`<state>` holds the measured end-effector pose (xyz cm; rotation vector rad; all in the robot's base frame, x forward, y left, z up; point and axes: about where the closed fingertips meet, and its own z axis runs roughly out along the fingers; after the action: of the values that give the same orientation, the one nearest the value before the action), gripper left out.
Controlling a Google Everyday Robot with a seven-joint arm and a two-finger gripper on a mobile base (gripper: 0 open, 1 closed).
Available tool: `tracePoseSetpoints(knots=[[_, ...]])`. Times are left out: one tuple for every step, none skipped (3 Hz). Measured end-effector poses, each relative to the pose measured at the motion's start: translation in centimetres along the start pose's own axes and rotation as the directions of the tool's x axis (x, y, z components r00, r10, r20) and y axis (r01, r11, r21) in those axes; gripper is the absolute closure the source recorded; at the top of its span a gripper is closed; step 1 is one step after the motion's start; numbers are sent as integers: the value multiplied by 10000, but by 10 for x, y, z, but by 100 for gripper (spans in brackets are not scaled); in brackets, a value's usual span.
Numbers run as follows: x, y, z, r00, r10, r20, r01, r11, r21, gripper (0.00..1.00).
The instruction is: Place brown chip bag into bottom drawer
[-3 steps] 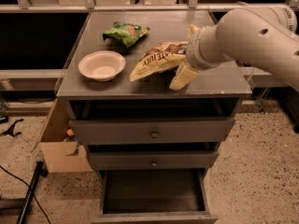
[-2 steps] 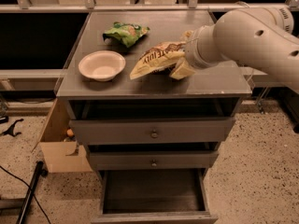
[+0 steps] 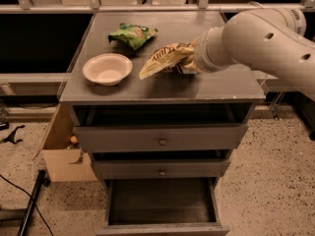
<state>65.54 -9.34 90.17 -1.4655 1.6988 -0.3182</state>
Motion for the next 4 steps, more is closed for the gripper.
tracePoseSetpoints(knots=[[1, 0, 1, 10000, -13, -46, 13, 10000, 9, 94], [0, -1, 3, 10000, -23, -37, 23, 10000, 4, 100], [-4, -4, 4, 9997, -52, 230, 58, 9996, -273, 100], [-16, -15, -8, 9970, -134, 758, 185, 9976, -671, 100]])
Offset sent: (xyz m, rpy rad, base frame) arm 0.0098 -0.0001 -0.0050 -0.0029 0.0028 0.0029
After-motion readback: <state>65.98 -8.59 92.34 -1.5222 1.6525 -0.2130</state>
